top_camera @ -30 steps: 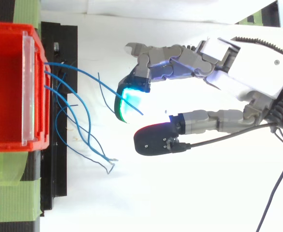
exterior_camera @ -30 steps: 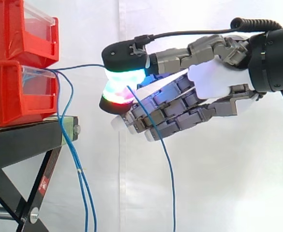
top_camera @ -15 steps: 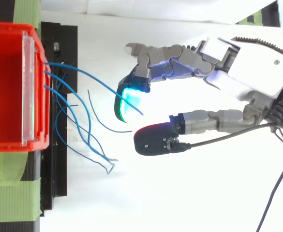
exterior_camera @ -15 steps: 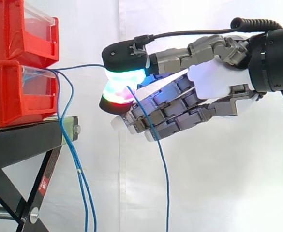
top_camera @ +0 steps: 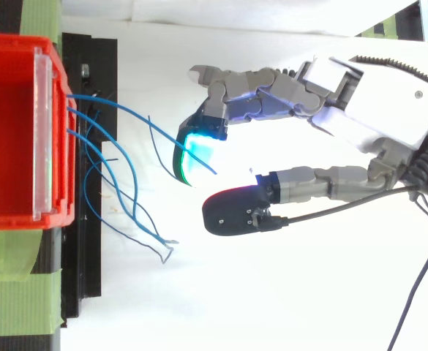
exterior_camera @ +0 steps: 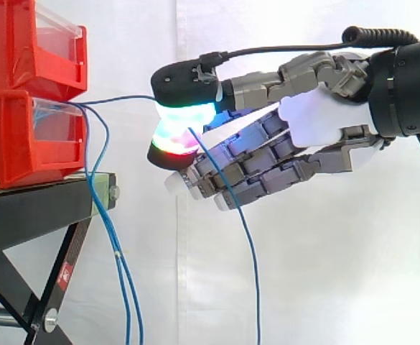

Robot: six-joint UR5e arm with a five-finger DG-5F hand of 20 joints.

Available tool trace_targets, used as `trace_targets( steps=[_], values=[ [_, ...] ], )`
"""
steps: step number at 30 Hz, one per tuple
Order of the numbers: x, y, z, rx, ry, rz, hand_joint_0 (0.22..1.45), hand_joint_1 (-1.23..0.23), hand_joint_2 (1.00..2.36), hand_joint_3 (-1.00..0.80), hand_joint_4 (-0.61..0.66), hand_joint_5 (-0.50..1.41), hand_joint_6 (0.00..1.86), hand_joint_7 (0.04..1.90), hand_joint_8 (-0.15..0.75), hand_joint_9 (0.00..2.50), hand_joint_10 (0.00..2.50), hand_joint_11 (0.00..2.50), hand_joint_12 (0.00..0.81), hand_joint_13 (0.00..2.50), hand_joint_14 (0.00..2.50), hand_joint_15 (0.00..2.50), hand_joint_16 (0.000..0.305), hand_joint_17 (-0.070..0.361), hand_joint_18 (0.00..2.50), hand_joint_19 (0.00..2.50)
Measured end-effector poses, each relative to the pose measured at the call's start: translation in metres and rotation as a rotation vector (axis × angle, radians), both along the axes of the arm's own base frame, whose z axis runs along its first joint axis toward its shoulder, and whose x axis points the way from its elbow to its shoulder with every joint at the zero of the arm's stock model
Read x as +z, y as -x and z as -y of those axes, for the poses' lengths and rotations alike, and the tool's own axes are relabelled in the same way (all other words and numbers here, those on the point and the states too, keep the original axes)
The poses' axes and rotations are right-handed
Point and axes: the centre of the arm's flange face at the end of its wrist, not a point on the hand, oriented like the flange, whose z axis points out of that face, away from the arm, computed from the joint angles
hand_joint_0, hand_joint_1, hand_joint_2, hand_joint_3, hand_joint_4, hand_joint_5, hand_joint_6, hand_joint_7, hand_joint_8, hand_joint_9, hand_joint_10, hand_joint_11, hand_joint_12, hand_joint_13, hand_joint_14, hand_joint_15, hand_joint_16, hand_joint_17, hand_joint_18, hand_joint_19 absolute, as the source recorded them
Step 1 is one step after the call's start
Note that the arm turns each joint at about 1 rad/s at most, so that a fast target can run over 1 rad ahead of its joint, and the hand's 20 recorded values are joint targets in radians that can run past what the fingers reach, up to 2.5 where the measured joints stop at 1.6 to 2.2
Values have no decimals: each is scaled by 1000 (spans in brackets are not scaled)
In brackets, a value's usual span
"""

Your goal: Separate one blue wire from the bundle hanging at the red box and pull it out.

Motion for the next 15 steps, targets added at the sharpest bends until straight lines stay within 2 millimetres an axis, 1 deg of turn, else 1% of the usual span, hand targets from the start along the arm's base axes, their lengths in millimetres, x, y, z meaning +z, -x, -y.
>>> trace_targets(
  steps=[15],
  values=[
    [0,0,0,0,0,0,650,-879,1018,-202,81,-157,743,1179,254,568,14,448,374,100,3,100,60,134,154,131]
  ],
)
